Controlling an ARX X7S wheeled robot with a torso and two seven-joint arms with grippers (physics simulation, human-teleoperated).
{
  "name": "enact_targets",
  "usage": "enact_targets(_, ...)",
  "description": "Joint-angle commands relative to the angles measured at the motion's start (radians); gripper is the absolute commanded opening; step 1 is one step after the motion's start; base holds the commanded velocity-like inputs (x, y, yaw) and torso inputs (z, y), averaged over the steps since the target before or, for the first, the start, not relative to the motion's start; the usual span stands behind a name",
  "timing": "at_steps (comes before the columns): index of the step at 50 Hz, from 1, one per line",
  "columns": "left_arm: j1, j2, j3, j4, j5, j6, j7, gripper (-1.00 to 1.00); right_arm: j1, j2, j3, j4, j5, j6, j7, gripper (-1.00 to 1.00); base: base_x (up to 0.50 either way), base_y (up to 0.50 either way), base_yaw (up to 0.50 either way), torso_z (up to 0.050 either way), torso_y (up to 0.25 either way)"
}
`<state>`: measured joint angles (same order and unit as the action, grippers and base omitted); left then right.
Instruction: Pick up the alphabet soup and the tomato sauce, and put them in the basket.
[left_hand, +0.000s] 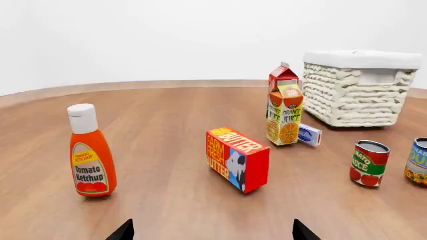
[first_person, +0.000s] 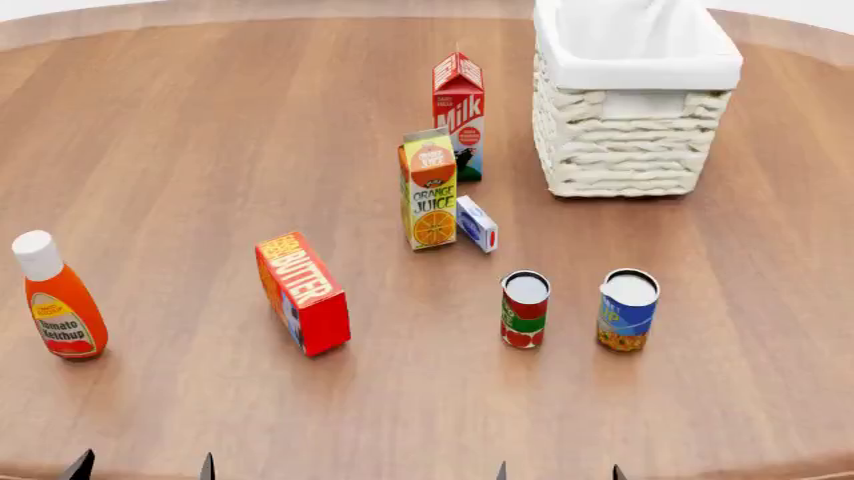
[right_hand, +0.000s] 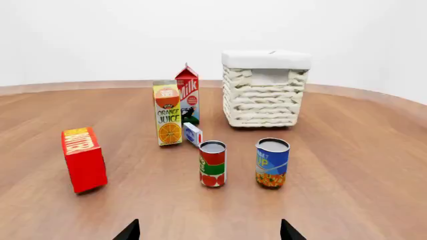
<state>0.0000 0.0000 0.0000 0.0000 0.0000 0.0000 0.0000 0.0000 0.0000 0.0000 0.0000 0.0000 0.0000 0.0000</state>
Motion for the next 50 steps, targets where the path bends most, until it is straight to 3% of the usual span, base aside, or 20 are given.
enact_targets(1, 0.0, -0.01, 0.011, 0.0, -0.01, 0.0, -0.011, 1.0, 0.0, 0.009, -0.013, 0.0, 0.009, 0.0, 0.013, 1.0, 0.0, 0.0, 0.0, 0.0, 0.0)
enact_targets(11, 0.013, -0.043, 0.041, 0.011, -0.019, 0.0, -0.064, 1.0, 0.009, 0.038, -0.057, 0.079, 0.008, -0.044, 0.073, 1.0, 0.0, 0.0, 0.0, 0.0, 0.0)
enact_targets(17, 0.004, -0.07, 0.043, 0.081, -0.023, -0.044, -0.079, 1.0, 0.035, 0.056, -0.083, -0.017, -0.024, 0.014, 0.105, 1.0, 0.0, 0.0, 0.0, 0.0, 0.0)
enact_targets(21, -0.023, -0.105, 0.047, 0.192, 0.012, -0.103, -0.089, 1.0, 0.096, 0.062, -0.092, -0.118, -0.038, 0.079, 0.121, 1.0, 0.0, 0.0, 0.0, 0.0, 0.0)
enact_targets(22, -0.054, -0.121, 0.046, 0.299, 0.046, -0.187, -0.097, 1.0, 0.146, 0.055, -0.092, -0.175, -0.043, 0.114, 0.13, 1.0, 0.0, 0.0, 0.0, 0.0, 0.0)
enact_targets(26, -0.1, -0.149, 0.037, 0.468, 0.064, -0.298, -0.09, 1.0, 0.207, 0.058, -0.096, -0.295, -0.053, 0.185, 0.149, 1.0, 0.0, 0.0, 0.0, 0.0, 0.0)
enact_targets(36, -0.164, -0.195, 0.043, 0.754, 0.126, -0.452, -0.073, 1.0, 0.28, 0.09, -0.045, -0.571, -0.018, 0.38, 0.154, 1.0, 0.0, 0.0, 0.0, 0.0, 0.0)
enact_targets(47, -0.137, -0.219, 0.017, 0.795, 0.104, -0.404, -0.073, 1.0, 0.248, 0.111, -0.084, -0.559, -0.048, 0.295, 0.188, 1.0, 0.0, 0.0, 0.0, 0.042, 0.026)
enact_targets(49, -0.14, -0.221, 0.016, 0.8, 0.101, -0.409, -0.071, 1.0, 0.276, 0.113, -0.082, -0.605, -0.05, 0.37, 0.188, 1.0, 0.0, 0.0, 0.0, 0.05, 0.039)
enact_targets(50, -0.141, -0.222, 0.014, 0.805, 0.098, -0.411, -0.07, 1.0, 0.251, 0.116, -0.084, -0.562, -0.055, 0.298, 0.199, 1.0, 0.0, 0.0, 0.0, 0.05, 0.037)
